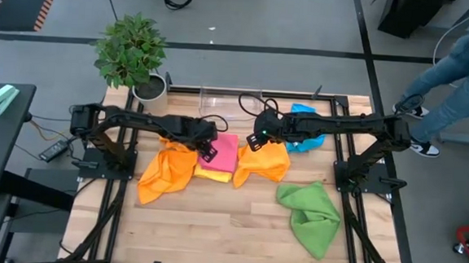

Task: Fold microfiber towels
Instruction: Fold the bottom orange microfiber cloth

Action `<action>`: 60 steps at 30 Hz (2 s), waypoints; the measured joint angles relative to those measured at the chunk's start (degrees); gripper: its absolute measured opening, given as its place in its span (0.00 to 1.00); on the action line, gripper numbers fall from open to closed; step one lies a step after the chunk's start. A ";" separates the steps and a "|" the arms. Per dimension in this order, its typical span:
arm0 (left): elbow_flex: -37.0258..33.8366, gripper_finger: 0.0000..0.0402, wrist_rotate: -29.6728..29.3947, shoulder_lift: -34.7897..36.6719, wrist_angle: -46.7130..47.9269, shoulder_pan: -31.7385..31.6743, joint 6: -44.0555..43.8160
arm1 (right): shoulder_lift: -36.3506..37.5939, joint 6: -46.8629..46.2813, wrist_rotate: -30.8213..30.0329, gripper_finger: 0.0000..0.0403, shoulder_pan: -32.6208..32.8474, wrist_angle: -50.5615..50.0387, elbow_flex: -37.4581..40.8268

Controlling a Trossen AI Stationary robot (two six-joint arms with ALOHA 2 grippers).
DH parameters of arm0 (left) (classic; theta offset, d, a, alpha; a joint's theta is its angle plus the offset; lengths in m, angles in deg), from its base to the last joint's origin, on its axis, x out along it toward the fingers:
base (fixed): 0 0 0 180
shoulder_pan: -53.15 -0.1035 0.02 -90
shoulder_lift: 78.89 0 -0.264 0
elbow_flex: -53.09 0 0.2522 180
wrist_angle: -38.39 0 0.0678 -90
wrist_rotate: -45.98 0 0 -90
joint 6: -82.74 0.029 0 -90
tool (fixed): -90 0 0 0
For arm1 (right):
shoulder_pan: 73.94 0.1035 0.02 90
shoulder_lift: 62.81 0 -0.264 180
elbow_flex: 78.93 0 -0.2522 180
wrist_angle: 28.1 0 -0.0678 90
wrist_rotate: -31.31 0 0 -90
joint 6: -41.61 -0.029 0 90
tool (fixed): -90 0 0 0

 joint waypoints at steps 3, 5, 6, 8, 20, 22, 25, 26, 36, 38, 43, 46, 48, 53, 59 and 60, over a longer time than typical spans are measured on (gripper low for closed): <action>3.51 0.70 0.24 2.09 6.81 -0.26 2.28 | 0.00 0.59 0.65 0.47 0.31 0.22 0.00; 5.65 0.75 -1.46 4.32 9.55 -0.02 3.68 | -0.01 1.02 1.78 0.47 0.90 1.19 0.00; 6.22 0.76 -2.20 5.57 9.38 0.52 3.91 | -0.15 1.09 2.20 0.47 1.46 2.04 0.00; 6.38 0.77 -2.94 7.53 6.60 2.24 5.33 | -0.51 1.85 2.78 0.47 2.86 3.63 0.00; -3.45 0.26 -8.58 14.31 1.70 17.27 11.69 | -6.59 1.87 5.18 0.03 8.97 9.17 0.00; -3.81 0.10 -7.34 16.39 5.59 19.43 10.45 | -6.12 1.42 5.07 0.03 9.55 8.14 0.00; -3.91 0.05 -5.37 16.58 10.17 22.50 6.31 | -5.16 2.07 5.04 0.03 9.83 7.78 0.00; -3.94 0.07 -5.56 16.38 11.22 23.50 5.64 | -4.92 2.11 4.97 0.03 9.76 7.72 0.00; -3.91 0.62 -7.62 6.19 9.92 24.78 -2.26 | -4.72 5.09 5.35 0.02 8.37 7.04 0.00; -3.91 0.71 -7.45 4.01 10.83 24.78 -4.19 | -4.70 5.80 6.16 0.02 8.37 6.86 0.00; -3.91 0.82 -7.03 -1.34 10.32 24.73 -7.03 | -4.70 8.53 6.77 0.02 8.37 4.83 0.00; -4.24 0.78 -4.43 -3.74 10.76 24.78 -7.47 | -4.70 11.47 6.84 0.02 8.37 3.28 0.00; -4.24 0.69 -1.98 -4.65 10.16 25.30 -8.45 | -4.70 13.81 6.82 0.02 8.37 1.31 0.00; -3.52 0.16 3.72 -4.88 8.84 26.99 -12.21 | -4.70 20.72 5.60 0.02 8.11 -0.56 0.00; 3.54 0.05 3.83 0.58 17.85 30.77 -23.71 | -4.70 29.36 5.61 0.02 6.95 0.26 0.00; 5.22 0.03 3.77 2.04 19.35 31.69 -24.75 | -4.70 30.29 5.65 0.02 6.73 0.76 0.00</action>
